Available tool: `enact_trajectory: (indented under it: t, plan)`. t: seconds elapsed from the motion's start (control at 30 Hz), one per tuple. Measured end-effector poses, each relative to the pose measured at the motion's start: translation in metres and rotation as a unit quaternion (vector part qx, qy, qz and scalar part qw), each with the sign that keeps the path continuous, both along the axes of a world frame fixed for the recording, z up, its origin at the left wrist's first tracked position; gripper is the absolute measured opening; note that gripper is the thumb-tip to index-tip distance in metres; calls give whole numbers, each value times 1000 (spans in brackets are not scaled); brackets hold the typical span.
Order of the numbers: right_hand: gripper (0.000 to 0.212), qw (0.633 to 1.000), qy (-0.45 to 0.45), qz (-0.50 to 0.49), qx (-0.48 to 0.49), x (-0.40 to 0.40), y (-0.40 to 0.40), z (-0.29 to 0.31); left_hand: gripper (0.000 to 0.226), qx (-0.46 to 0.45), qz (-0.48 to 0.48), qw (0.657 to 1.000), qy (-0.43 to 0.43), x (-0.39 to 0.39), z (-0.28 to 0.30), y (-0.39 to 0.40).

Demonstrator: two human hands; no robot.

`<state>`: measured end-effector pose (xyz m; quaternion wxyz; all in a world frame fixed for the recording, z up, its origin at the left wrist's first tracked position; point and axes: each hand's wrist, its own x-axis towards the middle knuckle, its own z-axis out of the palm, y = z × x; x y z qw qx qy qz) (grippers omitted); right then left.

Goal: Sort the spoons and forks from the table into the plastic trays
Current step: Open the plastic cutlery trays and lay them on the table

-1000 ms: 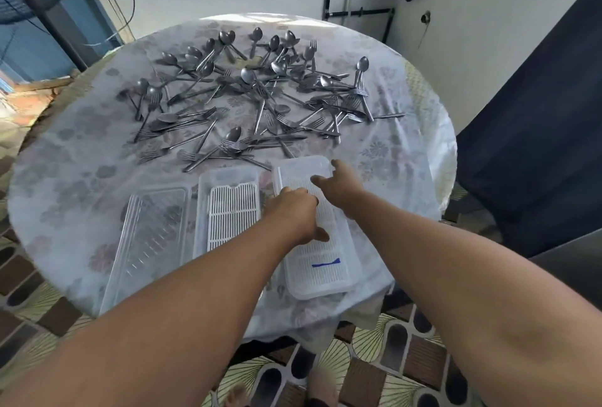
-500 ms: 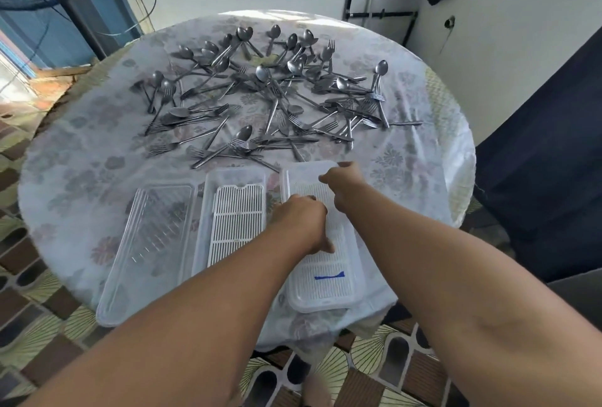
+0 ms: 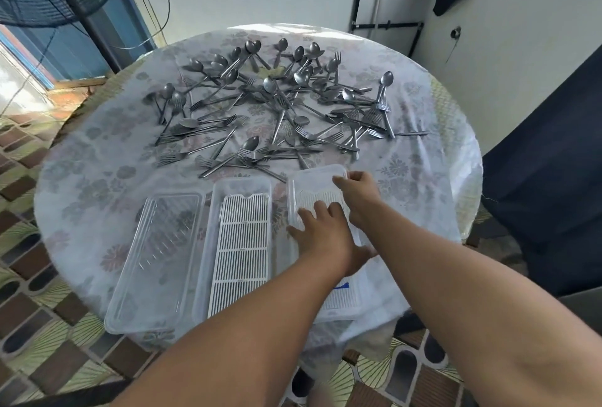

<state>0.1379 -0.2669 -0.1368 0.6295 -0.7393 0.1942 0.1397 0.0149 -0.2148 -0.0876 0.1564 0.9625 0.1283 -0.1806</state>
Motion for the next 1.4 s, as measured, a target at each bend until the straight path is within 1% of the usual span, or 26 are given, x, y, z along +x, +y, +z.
enact_trajectory:
  t: [0.07, 0.1, 0.17, 0.27, 0.33, 0.43, 0.47, 0.53, 0.57, 0.6, 0.63, 0.67, 0.7, 0.73, 0.77, 0.8, 0.87, 1.0, 1.07, 1.13, 1.2, 1.27, 1.33, 1.4]
  plan:
    - [22, 1000, 9, 12, 13, 2, -1, 4, 111, -8, 22, 1000, -13, 1, -2, -4]
    - [23, 999, 19, 15, 37, 5, -3, 5, 110, -8, 29, 999, -17, 1, -2, -6]
    - [33, 993, 55, 24, 106, 8, -7, 4, 106, -19, 45, 999, -20, 0, -2, -11]
    - [41, 988, 61, 12, 144, 9, -11, 6, 95, -70, 75, 994, -31, 0, 4, -14]
    - [52, 989, 58, 5, 134, 12, -11, 9, 88, -93, 85, 991, -33, 0, 8, -12]
    - [63, 991, 54, 16, 122, 7, -9, 16, 76, -85, 84, 992, -46, -5, 13, -3]
    - [71, 992, 54, 19, 113, 7, -8, 16, 72, -83, 81, 992, -49, -7, 12, -1]
    - [97, 994, 55, 36, 91, 2, -4, 20, 71, -79, 68, 993, -48, -13, 13, -1]
    - [105, 994, 56, 44, 86, -2, -2, 24, 72, -79, 59, 994, -44, -16, 13, -2]
    - [106, 994, 52, 42, 87, -4, 0, 27, 75, -79, 51, 995, -43, -19, 12, -4]
    - [102, 994, 50, 39, 92, -8, 3, 31, 77, -79, 45, 995, -44, -20, 12, -5]
    - [89, 994, 32, 34, 98, -10, 4, 34, 80, -79, 45, 995, -48, -21, 12, -6]
    - [70, 995, -1, 25, 100, -14, 4, 35, 81, -86, 49, 994, -53, -21, 12, -6]
    - [50, 996, -45, 20, 78, -17, 5, 35, 81, -97, 58, 992, -60, -21, 12, -6]
    - [33, 995, -86, 27, 30, -21, 4, 32, 80, -111, 69, 989, -66, -21, 12, -7]
    - [27, 992, -116, 47, -20, -23, 3, 27, 79, -121, 79, 987, -71, -22, 12, -7]
    - [35, 986, -113, 91, -86, -25, 1, 19, 77, -137, 95, 983, -74, -22, 12, -8]
    - [39, 969, -128, 158, -142, -29, -9, 23, 77, -146, 87, 984, -60, -18, 14, -9]
    - [41, 962, -134, 178, -155, -32, -16, 26, 77, -141, 82, 985, -53, -17, 15, -11]
    - [37, 959, -143, 200, -141, -36, -19, 25, 75, -135, 83, 986, -51, -15, 14, -12]
    - [32, 958, -137, 208, -143, -33, -20, 18, 73, -122, 76, 989, -45, -13, 14, -13]
    - [28, 953, -128, 212, -176, -27, -23, 10, 75, -110, 66, 991, -48, -12, 17, -16]
    - [27, 957, -106, 182, -201, -24, -28, 0, 75, -122, 70, 988, -66, -12, 24, -18]
    - [33, 961, -91, 142, -221, -28, -34, -10, 73, -133, 76, 984, -90, -11, 29, -14]
